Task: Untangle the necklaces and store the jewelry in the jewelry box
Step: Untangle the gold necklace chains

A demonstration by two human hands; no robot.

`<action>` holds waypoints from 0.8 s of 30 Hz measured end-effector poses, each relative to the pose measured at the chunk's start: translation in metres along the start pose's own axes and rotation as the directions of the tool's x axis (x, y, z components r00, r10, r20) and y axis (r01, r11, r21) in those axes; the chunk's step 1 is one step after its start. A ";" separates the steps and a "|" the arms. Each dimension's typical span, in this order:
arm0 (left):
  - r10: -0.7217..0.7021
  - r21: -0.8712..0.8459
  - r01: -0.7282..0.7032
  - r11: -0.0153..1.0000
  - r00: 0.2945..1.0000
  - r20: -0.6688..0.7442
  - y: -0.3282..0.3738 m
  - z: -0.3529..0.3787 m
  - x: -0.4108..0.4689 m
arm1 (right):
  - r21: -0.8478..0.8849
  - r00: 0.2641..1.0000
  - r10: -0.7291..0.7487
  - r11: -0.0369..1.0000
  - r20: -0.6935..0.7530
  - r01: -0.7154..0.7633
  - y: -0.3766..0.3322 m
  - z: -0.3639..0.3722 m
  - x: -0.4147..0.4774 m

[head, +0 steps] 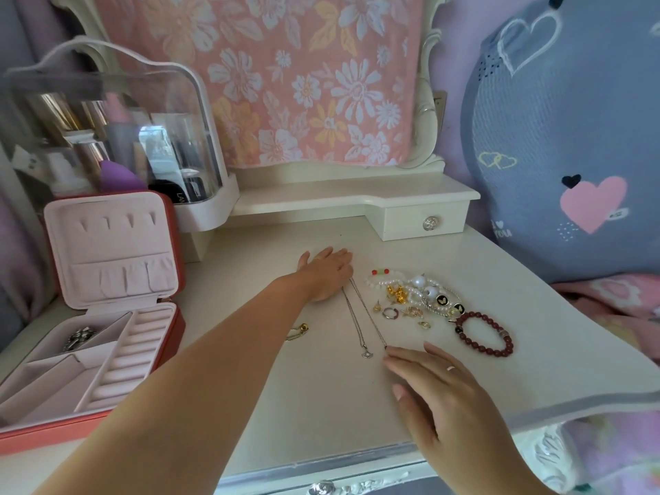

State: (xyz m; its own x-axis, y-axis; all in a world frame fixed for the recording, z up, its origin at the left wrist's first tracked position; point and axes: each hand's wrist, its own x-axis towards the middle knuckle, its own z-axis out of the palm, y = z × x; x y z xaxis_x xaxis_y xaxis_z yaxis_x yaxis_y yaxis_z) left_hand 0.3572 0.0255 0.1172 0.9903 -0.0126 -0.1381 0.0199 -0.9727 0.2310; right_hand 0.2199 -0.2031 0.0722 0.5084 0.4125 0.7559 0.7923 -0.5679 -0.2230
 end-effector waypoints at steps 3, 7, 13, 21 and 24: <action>-0.005 -0.003 0.005 1.000 1.000 0.000 0.001 -0.001 0.000 | 0.010 1.000 0.006 1.000 -0.007 -0.006 0.000 0.001 -0.002; -0.003 -0.021 0.003 1.000 1.000 0.001 0.003 -0.003 -0.001 | 0.010 1.000 0.015 1.000 0.009 -0.015 0.000 0.001 -0.001; -0.020 -0.084 0.020 0.996 1.000 -0.004 0.003 -0.006 0.004 | -0.004 0.999 0.016 1.000 0.048 -0.016 0.002 0.004 -0.001; -0.002 -0.134 -0.004 0.991 0.999 -0.044 0.007 -0.016 0.003 | -0.039 0.993 0.041 0.999 0.109 -0.037 0.001 -0.001 0.002; -0.014 -0.243 -0.022 0.970 0.989 -0.147 -0.008 -0.025 -0.015 | 0.000 0.984 0.108 0.994 0.142 -0.109 0.003 -0.003 0.002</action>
State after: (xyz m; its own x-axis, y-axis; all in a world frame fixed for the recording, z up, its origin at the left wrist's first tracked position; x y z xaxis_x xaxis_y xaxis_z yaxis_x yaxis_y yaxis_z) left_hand 0.3457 0.0389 0.1417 0.9994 0.0355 0.0018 0.0307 -0.8866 0.4616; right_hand 0.2226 -0.2063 0.0746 0.6335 0.4460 0.6323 0.7322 -0.6096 -0.3036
